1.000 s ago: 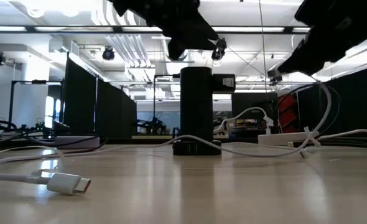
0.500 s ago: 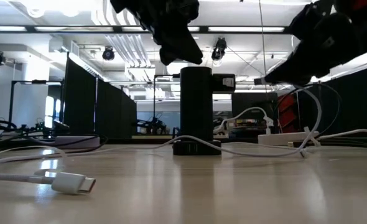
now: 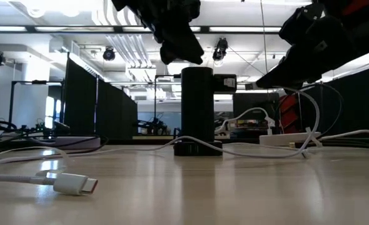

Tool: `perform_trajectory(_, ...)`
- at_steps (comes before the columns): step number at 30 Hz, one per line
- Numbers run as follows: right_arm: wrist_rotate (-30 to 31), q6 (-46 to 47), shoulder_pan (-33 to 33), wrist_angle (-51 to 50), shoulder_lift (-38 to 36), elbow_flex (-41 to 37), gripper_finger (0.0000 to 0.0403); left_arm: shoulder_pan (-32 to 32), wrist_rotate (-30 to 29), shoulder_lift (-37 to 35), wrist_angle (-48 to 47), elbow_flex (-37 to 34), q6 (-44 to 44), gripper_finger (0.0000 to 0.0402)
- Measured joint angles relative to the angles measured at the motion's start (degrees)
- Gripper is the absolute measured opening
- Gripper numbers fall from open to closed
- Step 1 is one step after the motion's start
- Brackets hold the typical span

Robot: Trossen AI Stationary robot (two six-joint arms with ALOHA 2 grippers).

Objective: Insert USB
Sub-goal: Insert the purple charger cable into the black charger adapter

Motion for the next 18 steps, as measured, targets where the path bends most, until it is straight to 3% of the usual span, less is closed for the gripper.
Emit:
perform_trajectory(13,0.0,-0.2,-0.1,2.7,-0.2,0.2,0.0012,-0.8,-2.2,0.0,-2.8,0.2,3.0,0.0352)
perform_trajectory(18,0.0,0.0,-0.1,2.6,-0.2,0.2,0.0012,-0.9,-3.0,0.0,-2.7,0.0,4.3,0.0395)
